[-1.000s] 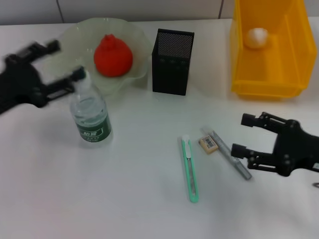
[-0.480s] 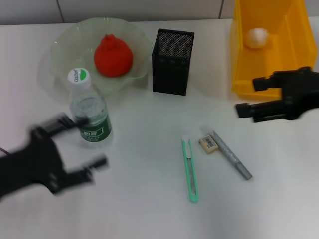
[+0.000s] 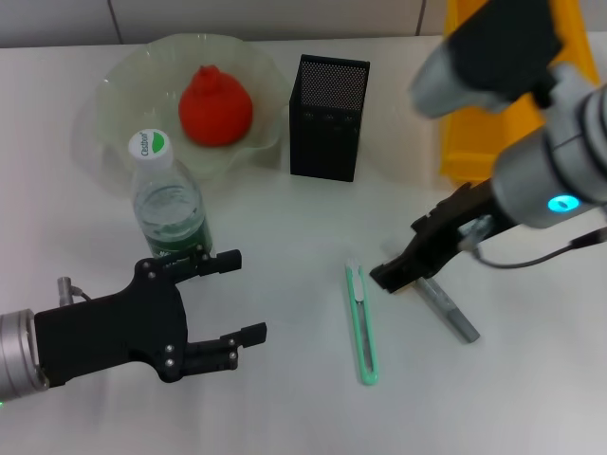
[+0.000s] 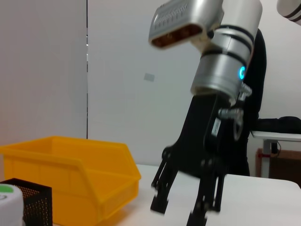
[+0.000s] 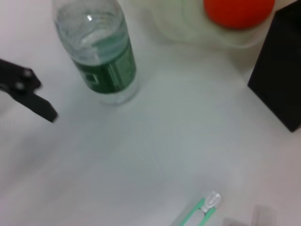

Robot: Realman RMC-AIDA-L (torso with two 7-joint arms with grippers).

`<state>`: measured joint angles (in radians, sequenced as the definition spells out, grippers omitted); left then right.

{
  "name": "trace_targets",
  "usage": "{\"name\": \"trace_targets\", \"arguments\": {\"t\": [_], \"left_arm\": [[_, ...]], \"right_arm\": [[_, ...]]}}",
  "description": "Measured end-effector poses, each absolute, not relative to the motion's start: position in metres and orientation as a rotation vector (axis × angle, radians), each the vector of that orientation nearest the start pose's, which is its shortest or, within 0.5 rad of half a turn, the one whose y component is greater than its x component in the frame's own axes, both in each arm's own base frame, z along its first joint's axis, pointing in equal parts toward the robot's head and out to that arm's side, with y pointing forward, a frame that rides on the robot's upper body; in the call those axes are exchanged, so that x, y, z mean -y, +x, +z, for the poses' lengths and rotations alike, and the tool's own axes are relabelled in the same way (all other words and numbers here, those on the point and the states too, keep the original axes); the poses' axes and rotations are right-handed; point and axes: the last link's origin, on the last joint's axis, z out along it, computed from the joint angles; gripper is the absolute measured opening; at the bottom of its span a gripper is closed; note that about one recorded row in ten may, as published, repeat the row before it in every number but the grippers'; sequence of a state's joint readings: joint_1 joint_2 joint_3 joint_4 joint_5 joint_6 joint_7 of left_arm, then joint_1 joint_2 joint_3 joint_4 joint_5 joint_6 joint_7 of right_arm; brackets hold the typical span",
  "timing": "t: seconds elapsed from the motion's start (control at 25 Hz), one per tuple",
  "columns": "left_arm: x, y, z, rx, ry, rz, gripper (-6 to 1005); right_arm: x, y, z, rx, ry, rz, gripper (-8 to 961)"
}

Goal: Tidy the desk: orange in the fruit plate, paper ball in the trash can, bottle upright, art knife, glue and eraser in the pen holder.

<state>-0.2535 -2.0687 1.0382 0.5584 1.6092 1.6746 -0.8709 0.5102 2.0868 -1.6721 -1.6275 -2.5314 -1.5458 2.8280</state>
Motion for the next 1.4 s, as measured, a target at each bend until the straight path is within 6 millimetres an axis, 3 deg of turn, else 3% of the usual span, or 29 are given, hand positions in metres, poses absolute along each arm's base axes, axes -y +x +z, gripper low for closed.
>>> {"name": "trace_targets", "arguments": {"t": [0.32,0.88,1.12,1.4], "left_arm": [[-0.240,-0.288,-0.030,0.220,-2.727,-0.905,813],[-0.242,-0.288,-0.033,0.229,-2.738,-0.893,813],[-0.242,-0.288,-0.033,0.228,-2.739,-0.893,813],[-0.242,-0.288,-0.033,0.230,-2.739,-0.894,813]], "right_arm": [[-0.315,0.130,-0.064,-0.864,-2.644,-0.394,805],[-0.327,0.139,-0.091,-0.951,-2.640,-0.396,752],[-0.327,0.143,-0.093,-0.978,-2.635,-0.422,730],[-0.328,0.144,-0.094,-0.982,-2.633,-0.426,578]]}}
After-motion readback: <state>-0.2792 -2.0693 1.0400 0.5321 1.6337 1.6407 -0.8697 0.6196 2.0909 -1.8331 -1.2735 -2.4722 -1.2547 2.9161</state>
